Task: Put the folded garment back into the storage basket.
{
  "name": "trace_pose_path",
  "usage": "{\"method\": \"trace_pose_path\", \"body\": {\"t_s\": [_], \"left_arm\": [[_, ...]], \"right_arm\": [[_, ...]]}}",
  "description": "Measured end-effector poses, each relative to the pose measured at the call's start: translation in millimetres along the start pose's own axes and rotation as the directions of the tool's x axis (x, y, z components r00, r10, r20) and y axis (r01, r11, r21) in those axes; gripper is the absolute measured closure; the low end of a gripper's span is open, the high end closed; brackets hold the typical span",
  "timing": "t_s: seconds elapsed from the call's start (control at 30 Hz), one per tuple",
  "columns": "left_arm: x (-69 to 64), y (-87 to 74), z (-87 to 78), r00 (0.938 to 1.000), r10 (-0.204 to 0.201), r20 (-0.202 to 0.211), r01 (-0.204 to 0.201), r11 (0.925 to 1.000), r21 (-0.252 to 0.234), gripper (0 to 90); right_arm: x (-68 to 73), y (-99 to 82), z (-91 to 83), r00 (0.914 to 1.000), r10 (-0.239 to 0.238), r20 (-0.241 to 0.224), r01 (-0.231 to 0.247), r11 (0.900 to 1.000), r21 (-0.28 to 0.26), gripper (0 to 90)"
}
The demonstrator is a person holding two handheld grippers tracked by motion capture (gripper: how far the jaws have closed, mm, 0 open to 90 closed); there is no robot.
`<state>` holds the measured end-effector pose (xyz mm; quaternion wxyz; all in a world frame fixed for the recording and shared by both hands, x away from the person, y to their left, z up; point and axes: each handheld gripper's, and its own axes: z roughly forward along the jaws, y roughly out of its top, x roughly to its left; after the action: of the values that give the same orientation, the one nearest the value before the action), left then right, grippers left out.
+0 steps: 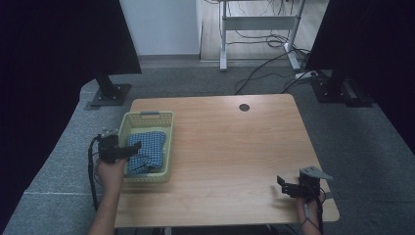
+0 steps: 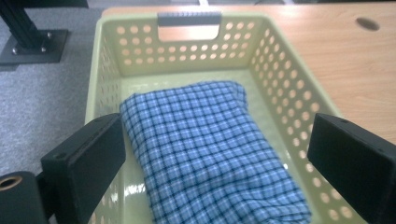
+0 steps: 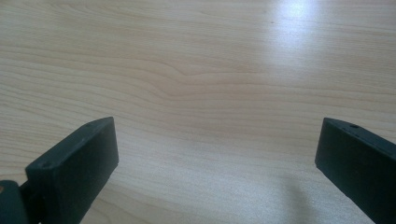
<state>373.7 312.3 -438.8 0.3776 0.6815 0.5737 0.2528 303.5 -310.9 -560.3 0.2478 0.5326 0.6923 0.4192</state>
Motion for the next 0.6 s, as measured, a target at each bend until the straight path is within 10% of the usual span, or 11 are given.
{"method": "trace_pose_path", "body": {"t_s": [0.6], "left_arm": [[-6.9, -16.3, -77.7, 0.9984, 0.019, 0.053, -0.009, 0.9829, -0.184, 5.1]], "right_arm": [[0.1, -0.1, -0.1, 1.0, 0.0, 0.002, 0.0, 1.0, 0.0, 0.0]]}}
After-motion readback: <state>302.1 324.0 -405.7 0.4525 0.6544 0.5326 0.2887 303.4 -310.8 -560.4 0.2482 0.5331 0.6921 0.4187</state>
